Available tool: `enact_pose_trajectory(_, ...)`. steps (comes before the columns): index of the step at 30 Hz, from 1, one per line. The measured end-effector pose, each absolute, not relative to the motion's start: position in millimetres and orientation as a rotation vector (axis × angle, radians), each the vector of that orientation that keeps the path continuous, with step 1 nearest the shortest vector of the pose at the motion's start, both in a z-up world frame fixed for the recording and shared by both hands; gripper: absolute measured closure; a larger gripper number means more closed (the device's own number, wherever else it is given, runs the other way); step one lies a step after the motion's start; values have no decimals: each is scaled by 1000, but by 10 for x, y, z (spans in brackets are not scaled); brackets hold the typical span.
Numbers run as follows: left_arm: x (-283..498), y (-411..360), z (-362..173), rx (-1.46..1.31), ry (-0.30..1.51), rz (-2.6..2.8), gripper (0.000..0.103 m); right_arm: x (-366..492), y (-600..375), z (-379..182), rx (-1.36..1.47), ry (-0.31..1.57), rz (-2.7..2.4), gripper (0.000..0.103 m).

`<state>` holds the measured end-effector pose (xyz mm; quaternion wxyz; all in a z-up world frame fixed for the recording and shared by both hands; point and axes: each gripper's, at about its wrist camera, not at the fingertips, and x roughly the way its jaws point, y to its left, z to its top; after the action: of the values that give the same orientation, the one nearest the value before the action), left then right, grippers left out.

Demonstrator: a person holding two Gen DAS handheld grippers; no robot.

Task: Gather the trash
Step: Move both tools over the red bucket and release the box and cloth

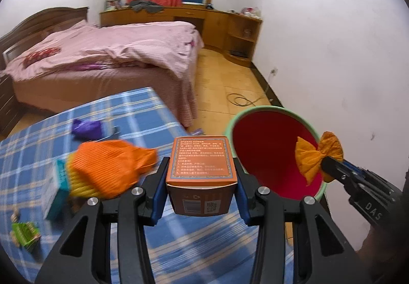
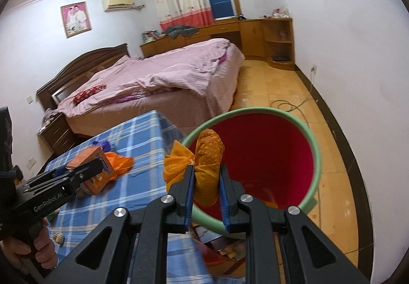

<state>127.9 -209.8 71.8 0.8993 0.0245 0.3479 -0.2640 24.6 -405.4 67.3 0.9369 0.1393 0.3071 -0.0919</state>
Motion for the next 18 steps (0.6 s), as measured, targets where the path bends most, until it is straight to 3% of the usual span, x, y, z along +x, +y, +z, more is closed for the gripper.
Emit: enact_pose_trajectory(18, 1461, -3076, 344, 117, 789, -719, 57, 334, -4799, 242, 360, 687, -294, 82)
